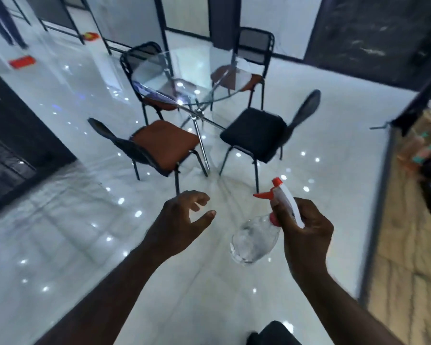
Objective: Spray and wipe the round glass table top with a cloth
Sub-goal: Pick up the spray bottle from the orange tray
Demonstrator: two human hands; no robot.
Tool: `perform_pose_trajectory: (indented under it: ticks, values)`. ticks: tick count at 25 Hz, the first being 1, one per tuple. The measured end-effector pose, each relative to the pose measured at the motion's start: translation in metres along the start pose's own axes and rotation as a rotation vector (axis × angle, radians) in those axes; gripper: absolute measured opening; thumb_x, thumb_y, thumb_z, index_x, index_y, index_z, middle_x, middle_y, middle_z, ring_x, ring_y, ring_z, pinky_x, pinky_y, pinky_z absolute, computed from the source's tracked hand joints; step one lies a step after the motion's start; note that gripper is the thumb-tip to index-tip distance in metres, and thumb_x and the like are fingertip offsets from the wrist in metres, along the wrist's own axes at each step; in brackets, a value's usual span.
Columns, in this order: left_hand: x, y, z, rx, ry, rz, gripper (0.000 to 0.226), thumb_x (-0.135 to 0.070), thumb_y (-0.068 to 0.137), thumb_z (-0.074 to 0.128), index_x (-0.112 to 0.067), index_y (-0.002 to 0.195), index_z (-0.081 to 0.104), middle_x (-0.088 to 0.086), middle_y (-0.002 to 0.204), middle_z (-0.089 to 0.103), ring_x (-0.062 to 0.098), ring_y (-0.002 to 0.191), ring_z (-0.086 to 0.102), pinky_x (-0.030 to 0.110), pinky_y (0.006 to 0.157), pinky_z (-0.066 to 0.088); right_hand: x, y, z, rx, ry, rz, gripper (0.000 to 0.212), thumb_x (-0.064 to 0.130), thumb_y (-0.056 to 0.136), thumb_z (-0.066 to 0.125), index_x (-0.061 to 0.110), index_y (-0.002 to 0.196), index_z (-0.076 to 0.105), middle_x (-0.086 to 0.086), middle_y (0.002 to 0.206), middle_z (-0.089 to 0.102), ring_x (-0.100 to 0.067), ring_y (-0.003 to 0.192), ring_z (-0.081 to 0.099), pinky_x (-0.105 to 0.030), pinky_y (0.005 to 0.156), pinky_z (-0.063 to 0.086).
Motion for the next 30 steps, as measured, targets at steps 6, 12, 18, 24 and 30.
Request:
perform_pose_trajectory:
  ticks: [6,12,18,24,30]
  values:
    - [0.057,0.151,-0.069,-0.131,0.062,-0.025,0.04,-0.055,0.089,0.074,-0.03,0.119,0.069,-0.016,0.115,0.07,-0.005,0.096,0.066,0.009,0.075,0.053,0.014,0.169,0.152,0.234,0.342,-0.108,0.012,0.036,0.09,0.085,0.029,0.091,0.076,-0.015,0.088,0.072,-0.028,0.069,0.073,-0.037,0.064,0.062]
    - [0.092,0.314,-0.107,-0.209,0.103,-0.116,0.047,-0.051,0.091,0.075,-0.021,0.126,0.07,-0.007,0.122,0.072,0.005,0.101,0.069,0.02,0.082,0.058,-0.028,0.344,0.254,0.551,0.251,-0.077,0.024,0.023,0.1,0.066,0.001,0.109,0.063,0.002,0.079,0.074,-0.021,0.061,0.065,-0.031,0.059,0.054]
    - [0.152,0.429,-0.108,-0.214,0.032,-0.243,0.039,-0.046,0.09,0.077,-0.024,0.122,0.07,-0.013,0.115,0.07,-0.006,0.097,0.066,0.006,0.073,0.05,-0.078,0.453,0.332,0.681,0.102,-0.029,0.036,0.038,0.098,0.069,0.003,0.101,0.078,-0.016,0.089,0.074,-0.029,0.065,0.067,-0.035,0.06,0.054]
    - [0.261,0.561,-0.089,-0.149,-0.095,-0.305,0.031,-0.04,0.09,0.078,-0.025,0.117,0.073,-0.015,0.114,0.07,-0.004,0.104,0.065,0.017,0.086,0.053,-0.156,0.545,0.416,0.685,-0.124,0.029,0.035,0.036,0.1,0.068,0.002,0.093,0.072,-0.015,0.084,0.07,-0.04,0.078,0.072,-0.055,0.057,0.063]
    - [0.386,0.695,-0.068,-0.014,-0.08,-0.423,0.036,-0.032,0.093,0.075,-0.016,0.125,0.072,0.0,0.129,0.07,0.011,0.116,0.066,0.022,0.101,0.048,-0.217,0.646,0.507,0.676,-0.365,0.201,0.022,0.015,0.105,0.07,-0.002,0.09,0.069,-0.023,0.085,0.068,-0.037,0.076,0.071,-0.043,0.059,0.066]
Point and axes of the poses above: each hand's wrist, its own y-axis towards the middle knuckle, its own z-axis out of the palm, x = y × z, the point moved 1 cm from there along y, towards the middle knuckle
